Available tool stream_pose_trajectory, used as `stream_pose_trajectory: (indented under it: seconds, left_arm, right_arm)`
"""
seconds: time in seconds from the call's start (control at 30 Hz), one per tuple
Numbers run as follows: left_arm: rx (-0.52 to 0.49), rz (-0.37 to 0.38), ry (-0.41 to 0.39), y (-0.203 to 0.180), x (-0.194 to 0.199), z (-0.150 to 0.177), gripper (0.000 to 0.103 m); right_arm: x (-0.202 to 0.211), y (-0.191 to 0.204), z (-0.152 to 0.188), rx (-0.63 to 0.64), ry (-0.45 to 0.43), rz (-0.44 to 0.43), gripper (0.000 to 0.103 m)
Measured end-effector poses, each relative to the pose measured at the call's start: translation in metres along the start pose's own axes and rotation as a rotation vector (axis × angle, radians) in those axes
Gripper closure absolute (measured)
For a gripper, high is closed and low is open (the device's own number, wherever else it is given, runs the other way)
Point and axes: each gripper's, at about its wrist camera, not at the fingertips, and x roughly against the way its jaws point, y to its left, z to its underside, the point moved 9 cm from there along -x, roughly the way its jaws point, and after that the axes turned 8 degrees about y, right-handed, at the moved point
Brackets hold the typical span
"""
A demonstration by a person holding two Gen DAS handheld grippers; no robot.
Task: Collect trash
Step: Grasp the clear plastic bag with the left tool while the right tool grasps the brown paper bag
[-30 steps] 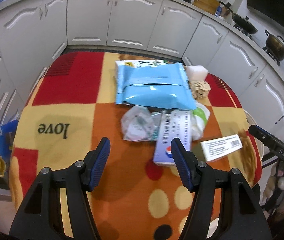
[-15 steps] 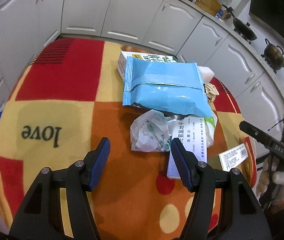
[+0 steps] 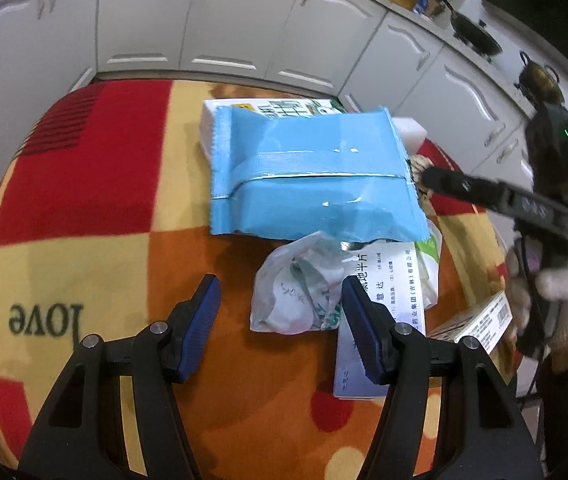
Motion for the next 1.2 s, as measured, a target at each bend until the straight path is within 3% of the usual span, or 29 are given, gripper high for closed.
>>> stream_pose_trajectory:
  seconds: [0.03,0.07,0.1,0.17,0.3,0.6,1.2]
  left_arm:
    - [-0.012,-0.004,-0.003,-0.002,-0.001,-0.001,0.049]
    - [-0.024,-0.008,-0.002,-0.003,-0.002,-0.002,0.062]
    - [-0.032,-0.011,0.005,-0.004,-0.004,-0.003,0.068]
    - [-0.031,-0.002,0.002,-0.003,-0.005,-0.002,0.076]
    - [-0.003,0.015,-0.015,0.001,0.003,0.002,0.087]
    - [0.022,0.006,-0.070,0.013,0.054,0.016,0.089]
    - [-0.085,0.036,-0.128,-0.054,0.079,0.025,0.089]
  right_arm:
    - [-0.003,0.000,-0.001,-0.002,0.007,-0.004,0.031]
    - [-0.008,0.000,-0.002,-0.004,0.021,-0.015,0.034]
    - [-0.011,0.000,-0.002,-0.005,0.030,-0.021,0.047]
    - [-0.015,0.001,0.000,0.001,0.034,-0.020,0.063]
    - [-0.010,0.004,0.005,0.027,0.002,-0.008,0.069]
    - [0.049,0.010,0.025,0.038,-0.114,-0.034,0.069]
    - [0.091,0.018,0.071,0.019,-0.168,-0.070,0.069]
